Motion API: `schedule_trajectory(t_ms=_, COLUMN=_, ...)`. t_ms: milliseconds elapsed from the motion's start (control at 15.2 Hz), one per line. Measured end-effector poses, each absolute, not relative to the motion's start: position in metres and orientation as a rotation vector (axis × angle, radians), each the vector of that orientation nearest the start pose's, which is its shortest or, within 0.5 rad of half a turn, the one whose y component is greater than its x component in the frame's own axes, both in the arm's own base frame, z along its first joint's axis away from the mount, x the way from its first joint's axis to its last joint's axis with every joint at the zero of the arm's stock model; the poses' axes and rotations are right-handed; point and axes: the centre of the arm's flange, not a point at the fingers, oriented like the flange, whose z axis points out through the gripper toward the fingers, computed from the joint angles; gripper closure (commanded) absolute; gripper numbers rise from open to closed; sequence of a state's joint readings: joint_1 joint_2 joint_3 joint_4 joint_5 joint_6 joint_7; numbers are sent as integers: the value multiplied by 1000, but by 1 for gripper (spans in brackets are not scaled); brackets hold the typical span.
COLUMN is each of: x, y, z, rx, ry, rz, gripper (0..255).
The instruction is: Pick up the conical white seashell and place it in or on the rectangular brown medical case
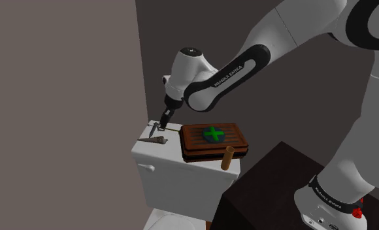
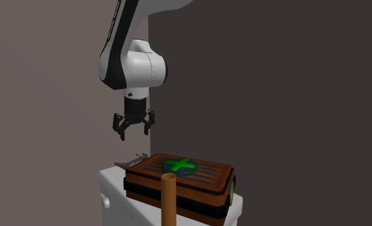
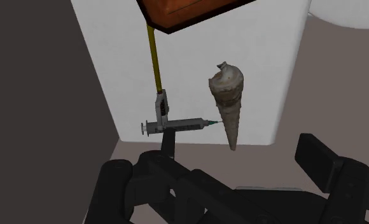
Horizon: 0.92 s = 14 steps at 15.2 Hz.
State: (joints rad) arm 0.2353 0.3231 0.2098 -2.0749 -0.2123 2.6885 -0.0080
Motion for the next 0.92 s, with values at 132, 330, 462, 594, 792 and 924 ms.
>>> schedule_trajectory(t_ms=132, x=556, y=268, z=297, rx=-2951, ry=-934, rz=-481, gripper=0)
schedule_trajectory(t_ms=330, x=561, y=271, z=283, rx=-2950, ry=-935, rz=-483, gripper=0)
schedule_trajectory(t_ms=462, x=564, y=270, z=273, rx=-2950, ry=-935, rz=-482, gripper=0)
schedule_trajectory(t_ms=594, x=564, y=271, z=270, rx=-2950, ry=-935, rz=-483, gripper=0)
schedule_trajectory(t_ms=792, x=565, y=271, z=270, rx=-2950, ry=-935, rz=-483, gripper=0)
schedule_trajectory(t_ms=924, x=565, y=271, z=270, rx=-2950, ry=-935, rz=-483, gripper=255)
